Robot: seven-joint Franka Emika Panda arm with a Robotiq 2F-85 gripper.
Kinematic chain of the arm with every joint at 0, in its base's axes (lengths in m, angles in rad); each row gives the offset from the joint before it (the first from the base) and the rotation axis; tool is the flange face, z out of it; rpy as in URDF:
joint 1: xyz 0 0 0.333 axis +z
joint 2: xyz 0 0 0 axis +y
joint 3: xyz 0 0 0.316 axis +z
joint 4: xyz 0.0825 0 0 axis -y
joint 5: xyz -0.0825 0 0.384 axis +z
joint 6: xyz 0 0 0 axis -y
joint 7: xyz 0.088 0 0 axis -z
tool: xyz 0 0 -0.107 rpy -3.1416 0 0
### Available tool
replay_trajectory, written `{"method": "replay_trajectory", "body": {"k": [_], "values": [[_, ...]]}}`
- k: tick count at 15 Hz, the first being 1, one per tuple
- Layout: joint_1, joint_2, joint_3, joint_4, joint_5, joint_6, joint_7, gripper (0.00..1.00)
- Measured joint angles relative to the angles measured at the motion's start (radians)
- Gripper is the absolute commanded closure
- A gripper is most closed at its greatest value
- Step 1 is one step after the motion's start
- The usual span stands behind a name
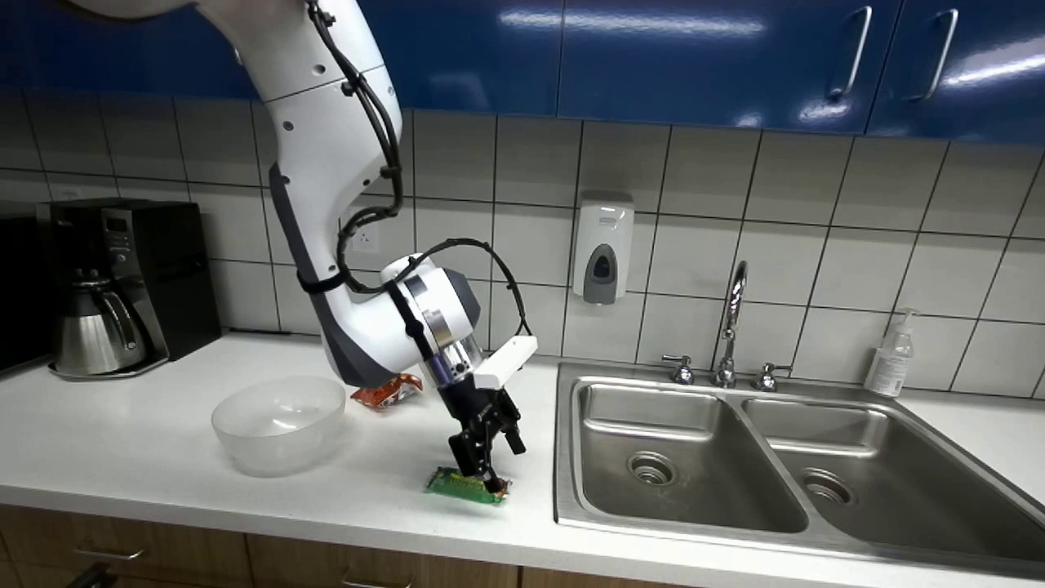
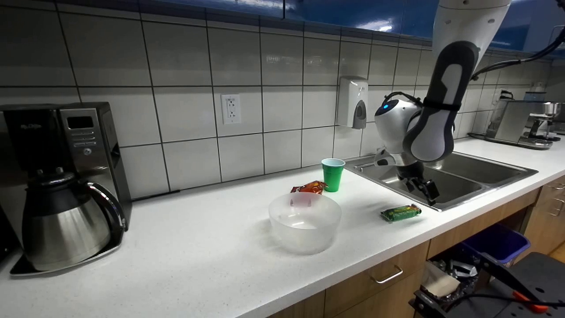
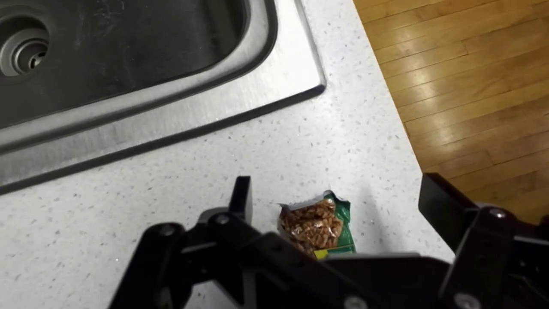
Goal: Put the candy bar in the bowl
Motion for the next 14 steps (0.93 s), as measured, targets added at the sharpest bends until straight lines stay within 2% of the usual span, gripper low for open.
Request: {"method": "replay_trajectory", "body": {"k": [5, 14], "values": [[0.000, 0.028, 0.004, 0.008, -0.102, 0.072, 0.065, 0.00], [-0.040, 0.082, 0.083, 0.039, -0.088, 0.106, 0.069, 0.00]]}}
